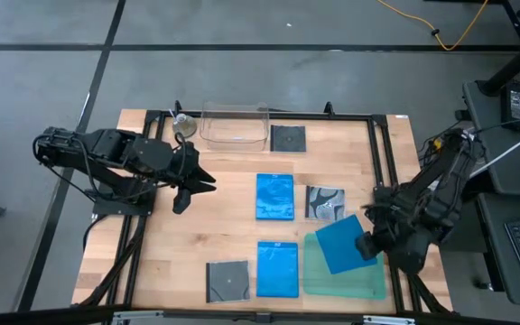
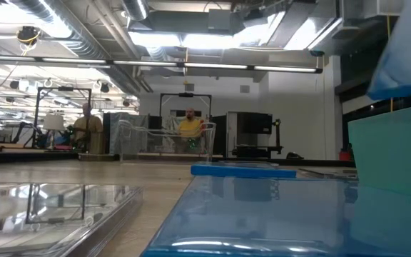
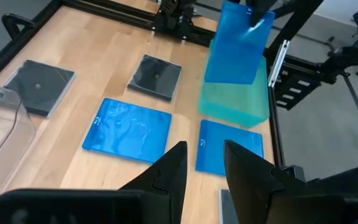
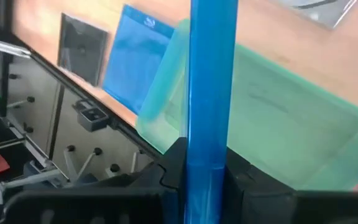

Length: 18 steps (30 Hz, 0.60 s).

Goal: Pick & place jewel cases by type
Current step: Put the top left blue cd case into the green bin

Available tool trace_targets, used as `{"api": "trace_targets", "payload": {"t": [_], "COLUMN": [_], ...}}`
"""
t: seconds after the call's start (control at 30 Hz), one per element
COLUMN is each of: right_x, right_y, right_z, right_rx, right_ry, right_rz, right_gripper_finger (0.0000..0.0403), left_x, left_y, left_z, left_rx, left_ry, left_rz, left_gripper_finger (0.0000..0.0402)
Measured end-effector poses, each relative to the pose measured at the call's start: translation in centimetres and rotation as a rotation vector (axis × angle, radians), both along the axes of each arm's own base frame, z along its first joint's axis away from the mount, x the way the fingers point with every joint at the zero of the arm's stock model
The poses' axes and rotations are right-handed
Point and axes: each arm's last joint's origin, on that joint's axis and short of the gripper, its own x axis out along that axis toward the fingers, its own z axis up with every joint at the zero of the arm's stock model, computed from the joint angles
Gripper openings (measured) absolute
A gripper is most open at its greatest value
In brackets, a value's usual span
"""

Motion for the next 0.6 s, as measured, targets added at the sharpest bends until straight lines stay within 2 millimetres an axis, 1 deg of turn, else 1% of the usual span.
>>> {"api": "trace_targets", "payload": {"t": [0.13, 0.37, 0.6], "right_x": [0.1, 0.6, 1.6], "right_y": [1.2, 2.0, 3.2], "right_z": [-0.6, -1.5, -2.5], "right_rx": [-0.001, -0.037, -0.033], "right_ry": [0.006, 0.019, 0.018], "right_rz": [0.017, -0.007, -0.015], "right_gripper_finger": [0.0053, 0.0053, 0.0053], "left_x": [0.0, 0.1, 0.1], "left_y": [0.0, 0.5, 0.5], "left_z": [0.0, 0.0, 0.0], "left_rx": [0.002, 0.007, -0.002], "left_ry": [0.0, -0.001, 0.0], "left_rz": [0.0, 0.02, 0.021], "left_gripper_finger": [0.0097, 0.0097, 0.0097]}}
